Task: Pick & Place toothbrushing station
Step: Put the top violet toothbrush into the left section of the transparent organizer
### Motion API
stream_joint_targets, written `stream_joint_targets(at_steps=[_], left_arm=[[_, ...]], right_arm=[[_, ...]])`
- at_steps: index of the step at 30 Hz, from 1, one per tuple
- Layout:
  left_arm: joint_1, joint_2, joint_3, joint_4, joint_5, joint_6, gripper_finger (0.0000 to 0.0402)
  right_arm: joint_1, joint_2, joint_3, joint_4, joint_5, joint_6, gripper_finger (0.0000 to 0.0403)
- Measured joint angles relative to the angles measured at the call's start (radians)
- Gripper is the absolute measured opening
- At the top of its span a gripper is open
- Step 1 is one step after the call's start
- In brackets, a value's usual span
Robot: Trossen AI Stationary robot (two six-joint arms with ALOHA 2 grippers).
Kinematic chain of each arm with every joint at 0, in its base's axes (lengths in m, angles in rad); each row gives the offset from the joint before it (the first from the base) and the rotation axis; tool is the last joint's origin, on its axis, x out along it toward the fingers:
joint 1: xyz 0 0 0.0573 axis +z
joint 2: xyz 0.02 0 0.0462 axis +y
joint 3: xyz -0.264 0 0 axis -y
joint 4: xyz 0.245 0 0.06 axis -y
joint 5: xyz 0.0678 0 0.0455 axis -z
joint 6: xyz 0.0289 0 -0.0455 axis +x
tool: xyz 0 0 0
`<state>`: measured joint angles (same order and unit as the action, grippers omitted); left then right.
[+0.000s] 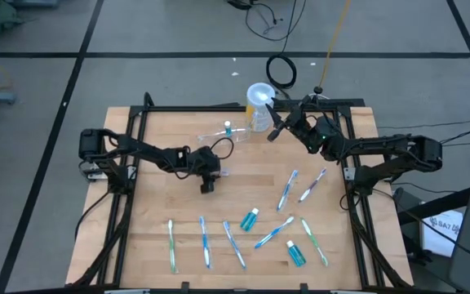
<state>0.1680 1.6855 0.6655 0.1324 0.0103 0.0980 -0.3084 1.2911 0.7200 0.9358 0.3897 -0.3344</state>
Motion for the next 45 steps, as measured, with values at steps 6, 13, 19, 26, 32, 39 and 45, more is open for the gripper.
stream_joint_targets(at_steps=[6, 13, 19, 26, 32, 39, 45], left_arm=[[0.000, -0.009, 0.005, -0.019, 0.048, 0.002, 0.0064], [-0.010, -0.084, 0.086, -0.197, 0.113, -0.004, 0.0013], [-0.056, -0.222, 0.132, -0.303, 0.051, 0.083, 0.0012], [-0.100, -0.475, 0.131, -0.310, -0.026, 0.263, 0.0016], [-0.057, -0.648, 0.127, -0.212, 0.066, 0.473, 0.0008], [0.097, -0.696, 0.041, 0.133, 0.330, 0.528, 0.0005], [0.259, -0.617, -0.132, 0.605, 0.364, 0.396, 0.0008]], right_arm=[[0.000, 0.000, 0.000, -0.001, 0.000, 0.000, 0.0116], [0.000, 0.000, 0.000, -0.005, 0.000, 0.000, 0.0116], [0.000, 0.000, 0.000, -0.006, -0.001, 0.000, 0.0116], [0.002, 0.000, 0.000, -0.012, -0.001, 0.001, 0.0116], [0.002, 0.000, 0.000, -0.022, -0.002, 0.051, 0.0116], [0.002, 0.000, 0.000, -0.041, -0.002, 0.069, 0.0116], [0.003, 0.000, 0.000, -0.064, -0.002, 0.069, 0.0116]])
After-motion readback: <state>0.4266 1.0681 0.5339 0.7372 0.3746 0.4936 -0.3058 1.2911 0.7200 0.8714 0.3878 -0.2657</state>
